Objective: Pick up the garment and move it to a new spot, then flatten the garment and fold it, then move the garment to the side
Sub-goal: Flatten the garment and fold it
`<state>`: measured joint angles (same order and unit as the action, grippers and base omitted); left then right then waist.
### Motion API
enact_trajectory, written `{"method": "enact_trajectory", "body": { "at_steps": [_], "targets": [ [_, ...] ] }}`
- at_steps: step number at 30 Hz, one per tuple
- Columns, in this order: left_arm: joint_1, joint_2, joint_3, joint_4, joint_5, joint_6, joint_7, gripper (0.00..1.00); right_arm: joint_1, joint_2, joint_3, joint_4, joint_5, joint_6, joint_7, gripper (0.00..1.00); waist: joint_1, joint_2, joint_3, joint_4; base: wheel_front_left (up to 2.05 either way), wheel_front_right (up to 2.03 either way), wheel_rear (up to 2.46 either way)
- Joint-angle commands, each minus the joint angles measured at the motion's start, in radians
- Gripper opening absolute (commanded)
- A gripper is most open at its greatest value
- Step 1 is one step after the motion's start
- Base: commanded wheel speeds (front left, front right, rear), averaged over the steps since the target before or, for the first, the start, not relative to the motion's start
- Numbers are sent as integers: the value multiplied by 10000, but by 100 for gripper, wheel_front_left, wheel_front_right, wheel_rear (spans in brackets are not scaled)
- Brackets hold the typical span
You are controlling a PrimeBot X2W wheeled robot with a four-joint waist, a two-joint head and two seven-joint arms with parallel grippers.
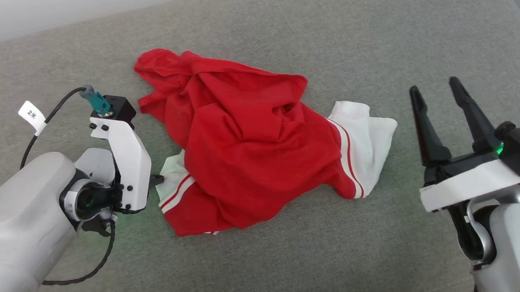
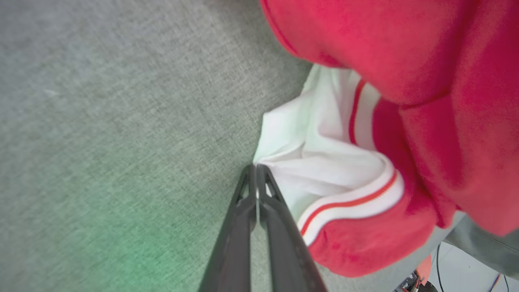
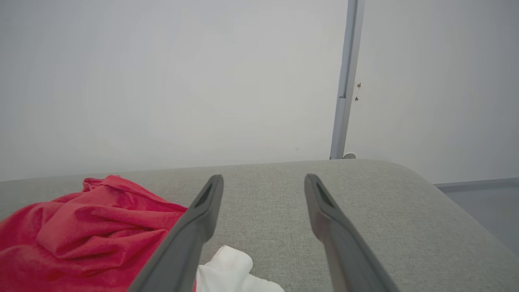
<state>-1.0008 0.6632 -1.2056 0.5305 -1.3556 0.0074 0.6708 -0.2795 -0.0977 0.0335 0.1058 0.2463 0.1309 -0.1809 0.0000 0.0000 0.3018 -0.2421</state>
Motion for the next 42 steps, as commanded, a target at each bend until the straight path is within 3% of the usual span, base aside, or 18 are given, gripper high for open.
{"method": "enact_trajectory", "body": {
  "at_steps": [1,10,23,27,34,35,36,37,38,39,42],
  "targets": [
    [302,-33,-56,77,-46,-38,-48,0,100,-15,-66,9,-12,-1,-46,100,0,0,-92,125,0,0,0],
    [183,1233,383,-1122,58,693,-394,0,550,-117,-472,-171,-188,-1,211,100,0,0,-643,880,0,0,0],
    [1613,4283,705,-3571,-625,3151,-461,0,850,-89,-526,-555,-194,-1,613,100,0,0,-728,1288,0,0,0],
    [2333,4528,654,-3821,-1153,3491,-595,0,822,-76,-539,-581,-152,-1,618,100,0,0,-584,1297,0,0,0],
    [2590,4449,770,-3929,-1324,3493,-926,0,647,-84,-524,-586,-116,-1,617,100,0,0,-398,1304,0,0,0],
    [2506,4460,822,-3971,-1326,3479,-991,18,617,-103,-531,-567,-99,-1,609,100,0,0,-375,1306,0,0,0],
    [2298,4554,910,-4060,-1193,3466,-1005,44,580,-141,-538,-516,-85,-1,560,100,0,0,-344,1309,0,0,0],
    [2193,4591,955,-4137,-1153,3457,-996,51,555,-138,-534,-507,-63,-1,537,100,0,0,-334,1310,0,0,0],
    [2094,4622,999,-4215,-1079,3458,-1011,91,544,-124,-525,-510,-55,-1,532,100,0,0,-327,1307,0,0,0],
    [2002,4644,1048,-4280,-1040,3473,-1010,98,539,-116,-523,-500,-51,-1,521,100,0,0,-321,1302,0,0,0],
    [1752,4704,1140,-4448,-914,3512,-918,100,492,-109,-527,-454,-35,-1,486,100,0,0,-291,1283,0,0,0]
  ]
}}
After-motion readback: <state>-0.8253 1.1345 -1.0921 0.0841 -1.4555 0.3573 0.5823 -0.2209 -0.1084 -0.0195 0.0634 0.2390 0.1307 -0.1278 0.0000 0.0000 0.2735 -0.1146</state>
